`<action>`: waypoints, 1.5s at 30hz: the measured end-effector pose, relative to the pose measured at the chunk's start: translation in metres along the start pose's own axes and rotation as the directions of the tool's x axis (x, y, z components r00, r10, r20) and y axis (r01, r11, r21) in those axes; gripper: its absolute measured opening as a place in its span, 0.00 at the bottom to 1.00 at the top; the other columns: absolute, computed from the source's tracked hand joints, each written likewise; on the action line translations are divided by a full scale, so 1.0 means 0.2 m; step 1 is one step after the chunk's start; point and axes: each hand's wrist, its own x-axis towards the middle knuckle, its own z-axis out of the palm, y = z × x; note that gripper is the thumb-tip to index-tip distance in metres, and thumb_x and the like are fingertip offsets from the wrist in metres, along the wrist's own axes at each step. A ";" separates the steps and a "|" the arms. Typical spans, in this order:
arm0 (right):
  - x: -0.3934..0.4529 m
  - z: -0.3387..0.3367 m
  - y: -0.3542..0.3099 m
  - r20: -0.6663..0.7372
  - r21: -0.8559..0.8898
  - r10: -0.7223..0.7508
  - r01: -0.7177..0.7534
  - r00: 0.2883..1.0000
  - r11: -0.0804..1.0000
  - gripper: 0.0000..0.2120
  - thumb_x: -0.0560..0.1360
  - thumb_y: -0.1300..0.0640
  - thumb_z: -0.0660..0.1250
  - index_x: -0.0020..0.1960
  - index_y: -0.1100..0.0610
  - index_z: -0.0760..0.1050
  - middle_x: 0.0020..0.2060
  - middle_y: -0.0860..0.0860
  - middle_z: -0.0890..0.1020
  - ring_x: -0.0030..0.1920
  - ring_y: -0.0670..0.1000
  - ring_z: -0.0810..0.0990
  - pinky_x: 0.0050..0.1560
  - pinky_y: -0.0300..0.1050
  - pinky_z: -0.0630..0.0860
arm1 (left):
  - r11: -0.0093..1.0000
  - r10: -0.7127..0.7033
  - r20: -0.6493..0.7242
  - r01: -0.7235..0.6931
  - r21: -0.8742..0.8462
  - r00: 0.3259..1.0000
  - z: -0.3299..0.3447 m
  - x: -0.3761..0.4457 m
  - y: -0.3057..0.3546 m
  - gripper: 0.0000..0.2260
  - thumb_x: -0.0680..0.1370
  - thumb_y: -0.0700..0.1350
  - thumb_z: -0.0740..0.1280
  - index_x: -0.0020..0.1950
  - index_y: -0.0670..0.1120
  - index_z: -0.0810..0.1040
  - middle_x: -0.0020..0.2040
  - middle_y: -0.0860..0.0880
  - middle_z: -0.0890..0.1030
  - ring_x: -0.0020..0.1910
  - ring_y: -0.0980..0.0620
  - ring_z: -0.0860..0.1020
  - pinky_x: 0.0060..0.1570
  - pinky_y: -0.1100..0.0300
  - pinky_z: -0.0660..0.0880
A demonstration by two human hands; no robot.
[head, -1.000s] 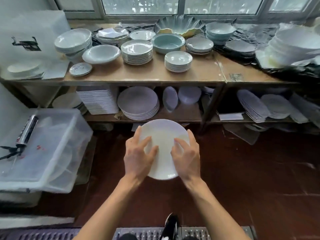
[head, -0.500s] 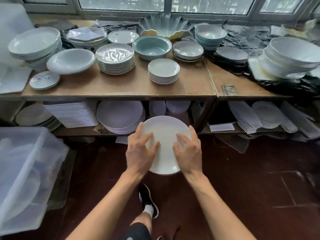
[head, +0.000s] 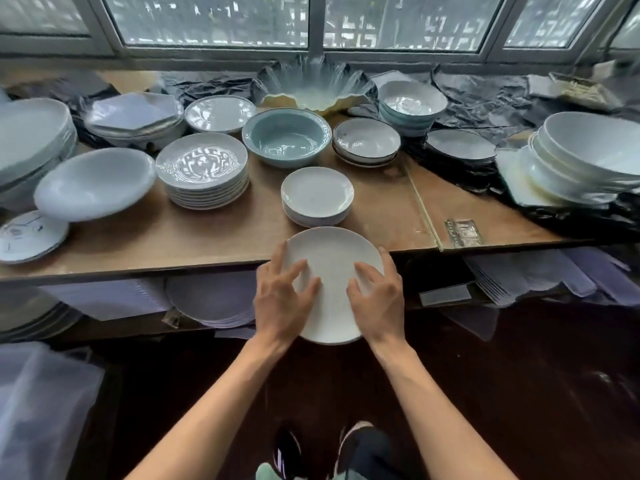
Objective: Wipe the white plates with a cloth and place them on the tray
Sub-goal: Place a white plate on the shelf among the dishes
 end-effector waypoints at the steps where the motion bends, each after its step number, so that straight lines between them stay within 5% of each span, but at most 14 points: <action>1: 0.05 0.02 0.00 0.006 0.005 0.006 -0.006 1.000 1.000 0.14 0.75 0.59 0.71 0.60 0.57 0.82 0.76 0.56 0.67 0.70 0.61 0.69 0.67 0.42 0.64 | 1.000 -0.011 -0.003 0.011 -0.003 1.000 0.01 0.05 0.00 0.15 0.74 0.52 0.76 0.60 0.54 0.84 0.80 0.53 0.65 0.73 0.45 0.67 0.62 0.48 0.72; 10: 0.61 0.20 0.13 0.090 0.102 0.041 -0.050 0.995 0.994 0.16 0.76 0.58 0.70 0.63 0.56 0.81 0.77 0.54 0.65 0.76 0.56 0.65 0.74 0.51 0.68 | 0.997 -0.080 -0.005 0.080 0.014 0.997 0.27 0.54 0.00 0.15 0.75 0.49 0.76 0.62 0.53 0.84 0.79 0.54 0.66 0.70 0.45 0.69 0.63 0.55 0.68; 17: 1.12 0.34 0.18 0.179 0.136 0.025 -0.050 0.984 0.990 0.16 0.73 0.60 0.70 0.61 0.56 0.82 0.76 0.53 0.68 0.74 0.56 0.67 0.70 0.42 0.64 | 0.985 -0.173 -0.016 0.173 0.000 0.985 0.44 0.93 -0.03 0.16 0.75 0.46 0.75 0.63 0.51 0.84 0.80 0.51 0.64 0.74 0.45 0.68 0.73 0.48 0.65; 23: 1.35 0.48 0.19 0.227 0.143 0.022 -0.056 0.974 0.988 0.16 0.73 0.62 0.70 0.60 0.56 0.83 0.76 0.52 0.68 0.73 0.53 0.69 0.71 0.37 0.62 | 0.973 -0.230 -0.054 0.232 0.020 0.972 0.54 1.12 -0.07 0.21 0.75 0.44 0.75 0.68 0.50 0.81 0.80 0.51 0.65 0.70 0.43 0.69 0.68 0.56 0.66; 28: 1.47 0.59 0.18 0.203 0.131 0.033 -0.060 0.979 0.990 0.16 0.72 0.64 0.71 0.59 0.58 0.83 0.74 0.56 0.70 0.73 0.56 0.70 0.73 0.48 0.68 | 0.971 -0.238 -0.042 0.239 0.017 0.970 0.58 1.28 -0.15 0.21 0.74 0.42 0.75 0.67 0.50 0.82 0.79 0.50 0.66 0.68 0.43 0.70 0.66 0.60 0.64; 32: 1.52 0.65 0.19 0.201 0.123 0.060 -0.086 0.978 0.989 0.16 0.72 0.65 0.71 0.59 0.59 0.83 0.75 0.54 0.70 0.72 0.56 0.71 0.71 0.52 0.70 | 0.980 -0.197 -0.041 0.198 0.027 0.980 0.59 1.36 -0.18 0.20 0.74 0.41 0.75 0.66 0.50 0.82 0.79 0.49 0.67 0.67 0.42 0.70 0.68 0.56 0.66; 36: 1.54 0.69 0.19 0.159 0.132 0.083 -0.105 0.984 0.986 0.15 0.71 0.66 0.71 0.57 0.60 0.84 0.75 0.57 0.70 0.72 0.58 0.72 0.70 0.54 0.71 | 0.982 -0.174 -0.028 0.176 0.072 0.984 0.61 1.45 -0.19 0.19 0.74 0.41 0.75 0.65 0.49 0.83 0.79 0.47 0.67 0.66 0.40 0.72 0.68 0.42 0.68; 45: 1.59 0.74 0.19 0.153 0.114 0.091 -0.109 0.984 0.987 0.16 0.72 0.65 0.70 0.59 0.59 0.83 0.74 0.56 0.70 0.72 0.58 0.71 0.71 0.53 0.70 | 0.974 -0.201 -0.033 0.203 0.104 0.979 0.64 1.48 -0.22 0.19 0.74 0.42 0.74 0.65 0.51 0.83 0.79 0.49 0.68 0.69 0.43 0.71 0.67 0.44 0.64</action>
